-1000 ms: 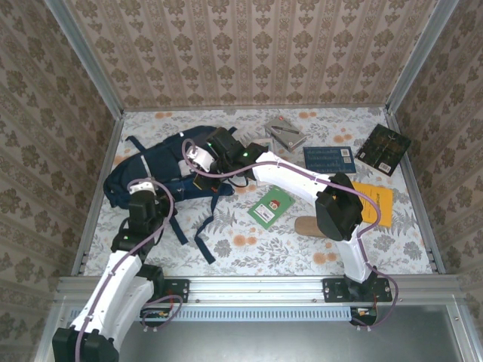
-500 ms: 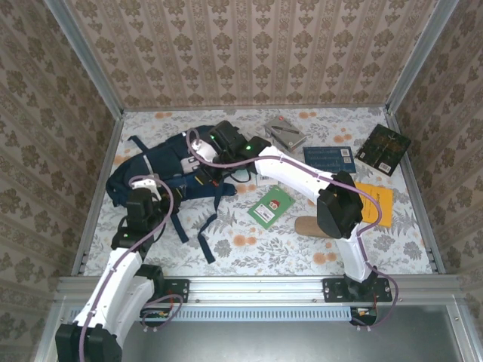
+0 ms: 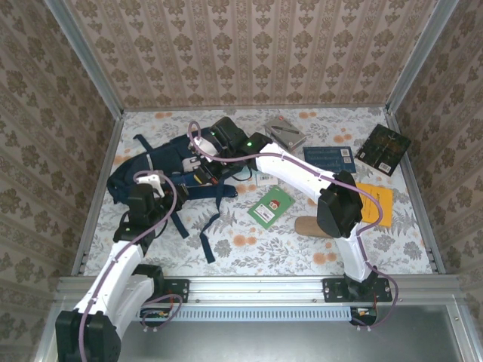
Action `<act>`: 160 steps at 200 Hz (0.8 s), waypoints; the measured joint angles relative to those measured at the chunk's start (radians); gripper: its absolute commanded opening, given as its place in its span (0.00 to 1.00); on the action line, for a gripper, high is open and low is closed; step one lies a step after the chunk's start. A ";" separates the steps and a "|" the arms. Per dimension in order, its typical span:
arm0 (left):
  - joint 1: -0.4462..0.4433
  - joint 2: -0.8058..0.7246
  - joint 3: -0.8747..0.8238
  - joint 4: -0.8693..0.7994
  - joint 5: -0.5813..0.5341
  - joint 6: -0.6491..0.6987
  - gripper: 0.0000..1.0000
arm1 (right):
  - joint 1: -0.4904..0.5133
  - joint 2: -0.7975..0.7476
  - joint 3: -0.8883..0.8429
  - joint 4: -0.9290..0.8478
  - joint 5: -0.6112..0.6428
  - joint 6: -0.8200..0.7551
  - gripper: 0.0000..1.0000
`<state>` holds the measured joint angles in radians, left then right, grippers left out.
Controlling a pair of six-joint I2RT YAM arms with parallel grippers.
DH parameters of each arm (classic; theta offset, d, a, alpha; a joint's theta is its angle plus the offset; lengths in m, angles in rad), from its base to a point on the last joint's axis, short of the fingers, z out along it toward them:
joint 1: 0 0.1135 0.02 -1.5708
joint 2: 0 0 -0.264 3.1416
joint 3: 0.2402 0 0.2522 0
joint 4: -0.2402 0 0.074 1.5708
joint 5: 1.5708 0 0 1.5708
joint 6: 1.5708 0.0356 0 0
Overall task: Pack the student bag
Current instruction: Unzip the student bag at the middle-left of the table.
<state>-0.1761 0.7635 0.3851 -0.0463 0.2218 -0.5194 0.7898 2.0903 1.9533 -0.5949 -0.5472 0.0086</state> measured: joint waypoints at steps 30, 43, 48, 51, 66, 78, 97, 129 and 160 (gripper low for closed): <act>-0.014 0.012 0.006 0.011 0.011 0.008 0.37 | -0.001 0.004 0.010 -0.001 -0.001 0.007 0.00; -0.027 0.013 0.011 0.012 0.016 0.014 0.37 | -0.001 0.005 0.012 -0.002 -0.001 0.011 0.00; -0.031 0.013 0.013 0.012 0.017 0.016 0.37 | -0.001 0.005 0.015 -0.006 -0.001 0.014 0.00; -0.033 0.013 0.013 0.013 0.017 0.018 0.37 | -0.002 0.005 0.017 -0.008 -0.001 0.014 0.00; -0.040 0.012 0.015 0.014 0.018 0.020 0.37 | -0.003 0.006 0.020 -0.012 -0.001 0.018 0.00; -0.047 0.010 0.015 0.014 0.018 0.023 0.37 | -0.004 0.008 0.023 -0.015 -0.002 0.021 0.00; -0.052 0.002 0.015 0.013 0.017 0.024 0.38 | -0.005 0.012 0.026 -0.016 -0.006 0.023 0.00; -0.054 -0.006 0.030 -0.005 0.023 0.027 0.37 | -0.005 0.013 0.027 -0.015 -0.008 0.026 0.00; -0.055 -0.009 0.035 -0.006 0.046 0.026 0.44 | -0.005 0.014 0.030 -0.015 -0.008 0.026 0.00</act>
<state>-0.2306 0.7544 0.4198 -0.0525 0.2680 -0.4938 0.7853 2.1044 1.9835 -0.6102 -0.5549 0.0345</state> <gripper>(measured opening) 0.407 0.039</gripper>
